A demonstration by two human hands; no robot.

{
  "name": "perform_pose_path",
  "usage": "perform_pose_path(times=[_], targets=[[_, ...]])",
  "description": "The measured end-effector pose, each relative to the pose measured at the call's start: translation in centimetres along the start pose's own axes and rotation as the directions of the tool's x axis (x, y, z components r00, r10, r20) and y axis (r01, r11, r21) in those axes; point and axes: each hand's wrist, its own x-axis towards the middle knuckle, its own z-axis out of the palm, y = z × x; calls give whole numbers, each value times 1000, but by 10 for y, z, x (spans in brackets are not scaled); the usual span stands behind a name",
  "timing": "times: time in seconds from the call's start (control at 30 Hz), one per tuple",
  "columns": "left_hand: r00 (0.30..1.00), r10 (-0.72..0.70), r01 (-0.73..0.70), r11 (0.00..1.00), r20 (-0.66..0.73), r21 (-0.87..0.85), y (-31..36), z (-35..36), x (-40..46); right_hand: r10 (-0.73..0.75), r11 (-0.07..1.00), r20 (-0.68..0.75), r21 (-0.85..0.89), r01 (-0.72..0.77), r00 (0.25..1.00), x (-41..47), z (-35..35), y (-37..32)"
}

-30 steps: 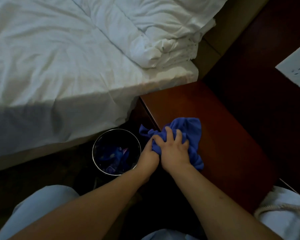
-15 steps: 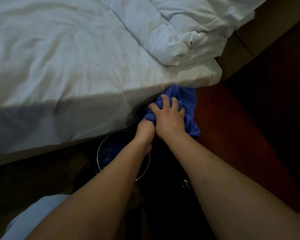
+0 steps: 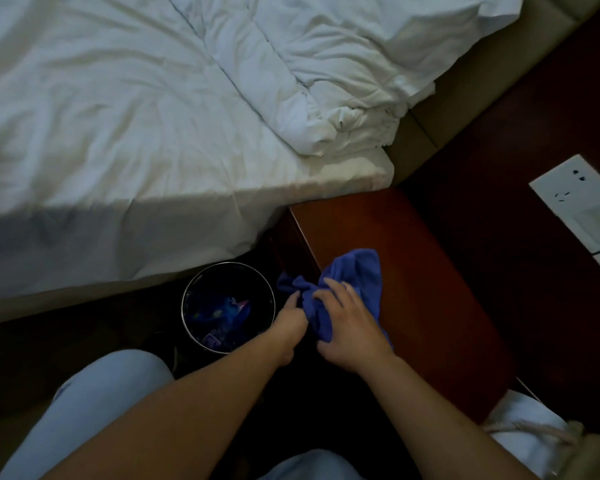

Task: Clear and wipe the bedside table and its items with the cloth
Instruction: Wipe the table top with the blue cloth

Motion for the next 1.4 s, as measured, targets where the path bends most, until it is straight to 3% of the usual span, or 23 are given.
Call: perform_pose_path(times=[0.17,0.27,0.37,0.6,0.77,0.87,1.0,1.07,1.2,1.33,1.4], targets=[[1000,-11,11,997,5,-71,-13,-9,-11,21,989,-61,-145,-29,998,-9,13,-12],[999,51,-50,992,2,-114,-10,-8,-8,-10,977,-72,-212,-5,997,14,9,-19],[995,95,-92,985,10,-146,9,-7,2,-56,965,-95,-261,29,994,46,2,-26],[970,201,-223,960,-137,-173,76,-25,62,-140,956,-223,-284,74,965,138,-17,-54],[957,274,-289,918,-94,-272,103,-36,89,-148,909,-233,-414,40,961,177,-18,-82],[955,286,-296,902,-78,-316,92,-39,89,-101,770,-140,-637,-12,985,176,0,-93],[969,214,-236,951,-124,-199,61,-40,84,-69,575,17,-816,54,997,154,26,-81],[980,127,-147,980,-153,-131,37,-42,81,-31,560,93,-823,94,995,129,44,-73],[998,-27,34,992,-58,118,-21,-34,55,97,551,259,-818,165,961,50,81,-55],[997,-54,33,950,61,309,-68,-24,30,89,557,357,-792,250,930,-4,105,-37],[994,-63,34,955,91,293,-69,-20,18,98,535,352,-807,249,931,-10,107,-35]])
